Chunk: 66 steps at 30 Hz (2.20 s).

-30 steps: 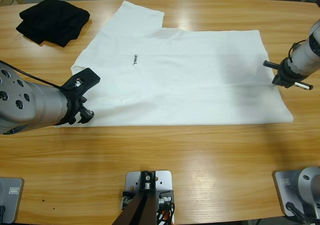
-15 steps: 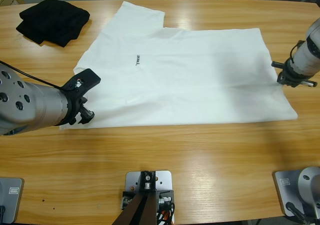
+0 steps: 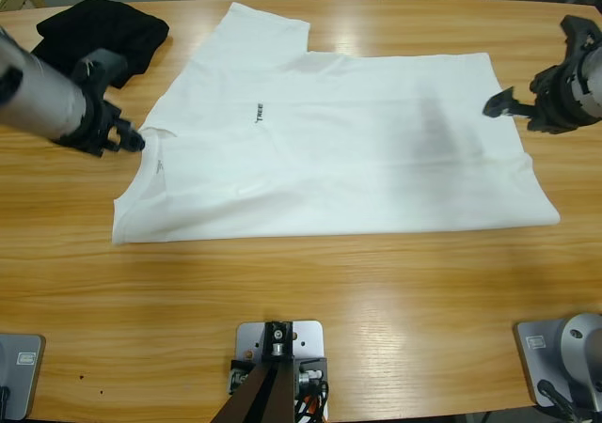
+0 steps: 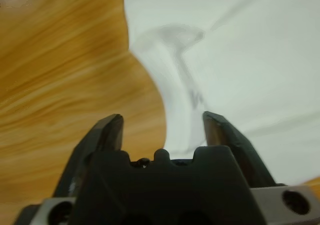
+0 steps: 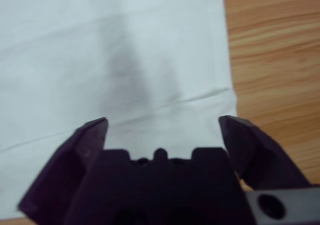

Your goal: Fold clothes

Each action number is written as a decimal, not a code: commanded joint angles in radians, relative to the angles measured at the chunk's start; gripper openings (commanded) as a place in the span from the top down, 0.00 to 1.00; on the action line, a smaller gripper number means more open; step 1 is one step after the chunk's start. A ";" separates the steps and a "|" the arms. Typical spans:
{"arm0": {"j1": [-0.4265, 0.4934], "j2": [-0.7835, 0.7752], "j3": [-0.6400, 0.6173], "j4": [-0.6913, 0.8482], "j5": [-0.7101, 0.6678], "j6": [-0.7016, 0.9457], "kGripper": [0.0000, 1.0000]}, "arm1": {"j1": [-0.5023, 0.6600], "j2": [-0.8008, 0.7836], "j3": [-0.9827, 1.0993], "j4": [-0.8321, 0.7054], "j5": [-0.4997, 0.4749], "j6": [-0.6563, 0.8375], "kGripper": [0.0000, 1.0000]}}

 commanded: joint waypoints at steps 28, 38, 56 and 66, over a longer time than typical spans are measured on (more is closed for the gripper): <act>0.219 0.199 0.039 -0.244 -0.384 0.003 0.50 | 0.021 0.188 0.032 -0.064 0.040 0.018 0.03; 0.213 0.208 0.052 -0.243 -0.392 0.011 0.50 | 0.021 0.184 0.036 -0.064 0.038 0.019 0.03; 0.188 0.198 0.068 -0.261 -0.449 -0.025 0.79 | 0.016 0.180 0.065 -0.077 0.035 0.013 0.03; 0.191 0.201 0.077 -0.290 -0.472 -0.017 1.00 | 0.016 0.180 0.090 -0.086 0.037 0.014 0.03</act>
